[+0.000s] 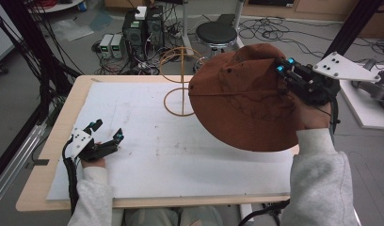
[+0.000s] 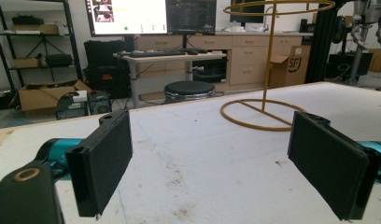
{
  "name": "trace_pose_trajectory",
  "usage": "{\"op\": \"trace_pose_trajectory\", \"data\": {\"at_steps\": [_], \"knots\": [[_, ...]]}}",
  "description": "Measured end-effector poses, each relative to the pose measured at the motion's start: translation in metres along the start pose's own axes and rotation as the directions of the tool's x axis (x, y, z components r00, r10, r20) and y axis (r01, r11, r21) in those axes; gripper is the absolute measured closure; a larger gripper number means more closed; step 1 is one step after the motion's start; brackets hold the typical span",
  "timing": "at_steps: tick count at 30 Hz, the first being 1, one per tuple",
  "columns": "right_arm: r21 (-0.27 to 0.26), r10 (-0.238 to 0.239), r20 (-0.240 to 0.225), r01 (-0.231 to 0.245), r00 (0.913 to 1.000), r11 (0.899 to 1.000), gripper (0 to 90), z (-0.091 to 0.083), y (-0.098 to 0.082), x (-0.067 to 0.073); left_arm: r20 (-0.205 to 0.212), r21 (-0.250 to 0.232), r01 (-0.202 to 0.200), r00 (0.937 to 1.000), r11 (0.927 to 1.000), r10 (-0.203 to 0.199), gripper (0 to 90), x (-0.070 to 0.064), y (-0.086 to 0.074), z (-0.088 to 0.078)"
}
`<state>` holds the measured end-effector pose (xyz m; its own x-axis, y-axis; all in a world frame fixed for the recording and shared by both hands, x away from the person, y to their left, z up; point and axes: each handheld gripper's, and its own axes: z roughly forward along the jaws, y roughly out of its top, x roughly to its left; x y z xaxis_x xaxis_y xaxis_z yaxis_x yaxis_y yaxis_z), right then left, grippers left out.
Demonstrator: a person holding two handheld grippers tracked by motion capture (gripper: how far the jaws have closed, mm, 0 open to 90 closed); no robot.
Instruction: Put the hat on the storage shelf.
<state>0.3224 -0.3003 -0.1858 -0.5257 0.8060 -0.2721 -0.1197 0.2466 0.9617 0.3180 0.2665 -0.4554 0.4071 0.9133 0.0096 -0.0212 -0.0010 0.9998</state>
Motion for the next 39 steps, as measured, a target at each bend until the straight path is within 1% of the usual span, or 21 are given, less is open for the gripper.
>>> {"op": "trace_pose_trajectory", "data": {"at_steps": [4, 10, 18, 19, 23, 26, 29, 36, 39], "knots": [[-0.004, -0.007, -0.004, 0.007, 1.0000, 1.000, 88.1, 0.002, 0.002, 0.001, -0.001, 0.000, 0.000, 1.0000, 1.0000, 0.000, 14.3, 0.000, 0.000, 0.000], [-0.015, -0.010, -0.017, 0.009, 0.9998, 1.000, 88.1, 0.012, 0.012, 0.005, -0.001, 0.000, 0.001, 1.0000, 1.0000, -0.001, 14.3, 0.000, 0.000, 0.000], [-0.022, -0.041, -0.030, 0.041, 0.9987, 0.999, 88.1, 0.031, 0.027, 0.013, -0.001, -0.001, 0.002, 1.0000, 1.0000, -0.002, 14.3, 0.000, 0.000, 0.000], [-0.020, -0.036, -0.030, 0.035, 0.9989, 0.999, 88.1, 0.033, 0.028, 0.014, -0.002, -0.001, 0.004, 1.0000, 1.0000, -0.004, 14.3, 0.000, 0.000, 0.000], [-0.039, -0.040, -0.034, 0.039, 0.9986, 0.998, 88.1, 0.041, 0.036, 0.015, -0.002, -0.001, 0.004, 1.0000, 1.0000, -0.004, 14.3, 0.000, 0.000, 0.000], [-0.036, -0.038, -0.037, 0.036, 0.9986, 0.999, 88.1, 0.048, 0.040, 0.016, -0.002, 0.001, 0.003, 1.0000, 1.0000, -0.003, 14.3, 0.000, 0.000, 0.000], [-0.029, -0.039, -0.041, 0.038, 0.9984, 0.999, 88.1, 0.056, 0.040, 0.016, -0.002, 0.001, 0.003, 1.0000, 1.0000, -0.003, 14.3, 0.000, 0.000, 0.000], [-0.002, -0.014, -0.052, 0.014, 0.9985, 1.000, 88.1, 0.080, 0.034, 0.018, -0.002, 0.001, 0.003, 1.0000, 1.0000, -0.003, 14.3, 0.001, 0.000, 0.000], [-0.006, -0.012, -0.058, 0.011, 0.9982, 1.000, 88.1, 0.088, 0.034, 0.020, -0.004, 0.000, 0.010, 0.9999, 1.0000, -0.010, 14.3, 0.000, 0.000, 0.000]]}}
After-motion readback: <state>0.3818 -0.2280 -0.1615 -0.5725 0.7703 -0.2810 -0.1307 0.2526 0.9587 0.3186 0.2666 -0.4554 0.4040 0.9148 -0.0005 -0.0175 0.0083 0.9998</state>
